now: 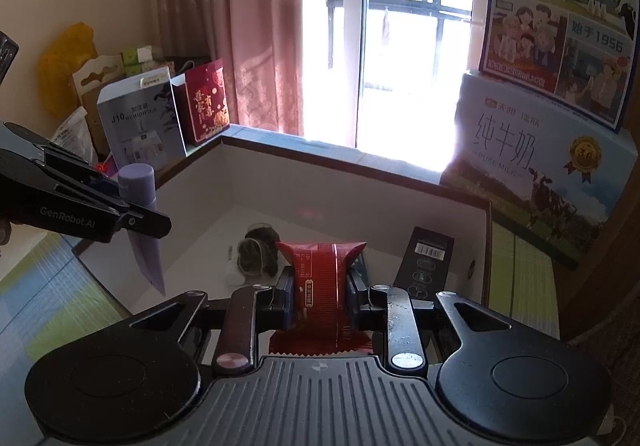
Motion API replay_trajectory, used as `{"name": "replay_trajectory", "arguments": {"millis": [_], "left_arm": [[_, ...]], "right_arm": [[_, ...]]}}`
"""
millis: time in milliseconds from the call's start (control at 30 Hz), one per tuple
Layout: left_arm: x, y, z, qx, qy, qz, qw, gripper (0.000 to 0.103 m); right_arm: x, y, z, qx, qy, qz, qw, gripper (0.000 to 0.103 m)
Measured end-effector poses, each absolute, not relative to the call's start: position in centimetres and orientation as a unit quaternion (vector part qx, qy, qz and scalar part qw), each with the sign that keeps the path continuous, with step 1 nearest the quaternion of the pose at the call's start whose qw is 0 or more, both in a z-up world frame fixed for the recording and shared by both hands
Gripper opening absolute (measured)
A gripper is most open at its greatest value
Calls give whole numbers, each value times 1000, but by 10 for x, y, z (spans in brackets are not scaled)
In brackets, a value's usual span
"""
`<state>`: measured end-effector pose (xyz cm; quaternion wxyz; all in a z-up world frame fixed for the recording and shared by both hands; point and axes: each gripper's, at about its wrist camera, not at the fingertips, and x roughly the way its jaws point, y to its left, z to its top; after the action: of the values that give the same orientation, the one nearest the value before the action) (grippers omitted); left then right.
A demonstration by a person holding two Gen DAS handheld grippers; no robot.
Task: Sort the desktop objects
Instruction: 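Carry the purple tube and red packet up over the brown box, then open both grippers to drop the purple tube and red packet inside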
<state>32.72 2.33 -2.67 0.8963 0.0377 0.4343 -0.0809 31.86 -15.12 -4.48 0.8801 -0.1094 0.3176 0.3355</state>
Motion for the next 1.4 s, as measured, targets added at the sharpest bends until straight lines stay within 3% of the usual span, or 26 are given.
{"name": "replay_trajectory", "arguments": {"millis": [567, 933, 1033, 1400], "left_arm": [[372, -2, -98, 70, 529, -95, 840, 27], [384, 1, -117, 72, 555, -90, 824, 27], [385, 3, -111, 69, 550, -89, 828, 39], [385, 8, -97, 64, 538, -89, 836, 54]], "right_arm": [[346, -153, -76, -112, 375, 338, 856, 22], [353, -148, -87, -122, 396, 340, 844, 22], [353, -146, -89, -125, 400, 341, 841, 22], [360, -137, -91, -131, 410, 347, 833, 22]]}}
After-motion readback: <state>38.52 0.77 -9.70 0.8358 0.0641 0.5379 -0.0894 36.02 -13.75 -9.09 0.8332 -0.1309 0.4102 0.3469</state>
